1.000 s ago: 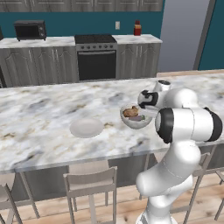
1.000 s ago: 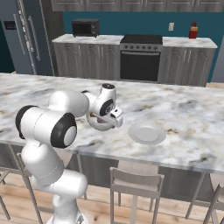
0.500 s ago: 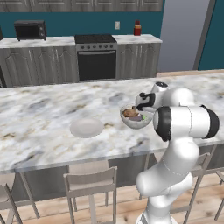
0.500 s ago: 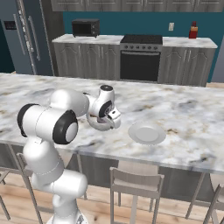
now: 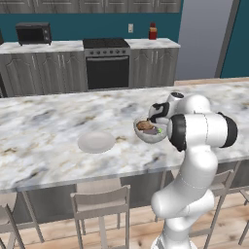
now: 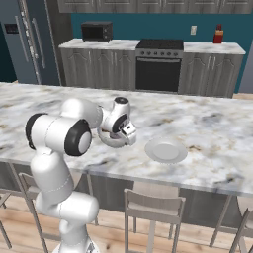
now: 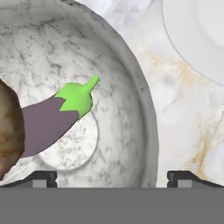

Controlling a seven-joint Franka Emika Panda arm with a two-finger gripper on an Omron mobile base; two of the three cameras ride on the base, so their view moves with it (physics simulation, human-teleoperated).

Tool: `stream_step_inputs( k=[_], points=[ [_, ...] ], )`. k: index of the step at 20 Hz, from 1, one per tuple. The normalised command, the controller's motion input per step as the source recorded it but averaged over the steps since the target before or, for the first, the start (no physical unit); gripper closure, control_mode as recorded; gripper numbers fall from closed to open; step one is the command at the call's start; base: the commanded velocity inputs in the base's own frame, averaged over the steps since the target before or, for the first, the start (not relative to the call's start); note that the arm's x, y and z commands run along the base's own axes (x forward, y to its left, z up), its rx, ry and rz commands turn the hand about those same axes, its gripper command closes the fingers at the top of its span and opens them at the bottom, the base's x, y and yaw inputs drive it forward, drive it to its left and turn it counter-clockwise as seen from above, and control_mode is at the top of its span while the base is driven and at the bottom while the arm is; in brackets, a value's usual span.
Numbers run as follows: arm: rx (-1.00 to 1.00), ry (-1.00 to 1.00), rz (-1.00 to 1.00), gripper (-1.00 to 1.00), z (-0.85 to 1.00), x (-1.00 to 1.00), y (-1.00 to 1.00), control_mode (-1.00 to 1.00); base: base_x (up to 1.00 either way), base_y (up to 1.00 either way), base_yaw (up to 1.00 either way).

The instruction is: Pick the chicken drumstick and eggplant from their plates and place them in the bowl. Then put the bowl in the fridge.

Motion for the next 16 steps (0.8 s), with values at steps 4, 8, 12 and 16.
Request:
stream_step_inputs(
  k=[4, 8, 12, 16],
  points=[
    [0.02, 0.01, 0.00, -1.00, -0.17, 0.00, -0.07, -1.00, 0.00, 0.00, 0.00],
    [0.02, 0.03, 0.00, -1.00, -0.16, -0.12, -0.01, -1.00, 0.00, 0.00, 0.00],
    [0.02, 0.01, 0.00, -1.00, -0.13, -0.01, 0.00, -1.00, 0.00, 0.00, 0.00],
    [0.02, 0.00, 0.00, -1.00, -0.10, 0.04, 0.00, -1.00, 0.00, 0.00, 0.00]
  ],
)
